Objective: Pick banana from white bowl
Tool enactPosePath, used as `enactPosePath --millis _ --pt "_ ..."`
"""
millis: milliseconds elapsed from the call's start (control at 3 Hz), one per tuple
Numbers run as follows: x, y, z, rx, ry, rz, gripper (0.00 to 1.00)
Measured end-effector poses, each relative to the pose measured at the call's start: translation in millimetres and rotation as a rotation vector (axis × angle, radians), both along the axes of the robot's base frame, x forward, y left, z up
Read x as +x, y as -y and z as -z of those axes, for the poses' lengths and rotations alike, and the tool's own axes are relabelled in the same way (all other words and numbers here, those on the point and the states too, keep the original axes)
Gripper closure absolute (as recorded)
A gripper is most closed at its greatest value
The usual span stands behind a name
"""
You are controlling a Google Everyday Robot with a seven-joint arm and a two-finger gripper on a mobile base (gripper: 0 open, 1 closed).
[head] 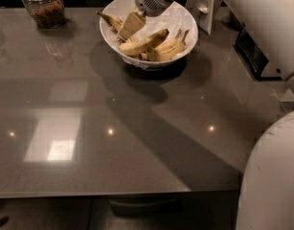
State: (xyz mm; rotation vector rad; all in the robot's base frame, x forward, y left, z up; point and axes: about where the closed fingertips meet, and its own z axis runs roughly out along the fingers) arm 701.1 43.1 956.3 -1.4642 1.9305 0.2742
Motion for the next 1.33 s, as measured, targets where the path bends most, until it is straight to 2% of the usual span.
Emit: enactPosePath --millis 333,1000,1333 --pt "1 -3 12 0.000 -0.030 0.012 0.51" --pt "-7 -1 30 -0.014 -0.083 0.041 0.45" --pt "-11 4 35 -0.038 -0.097 0.055 0.47"
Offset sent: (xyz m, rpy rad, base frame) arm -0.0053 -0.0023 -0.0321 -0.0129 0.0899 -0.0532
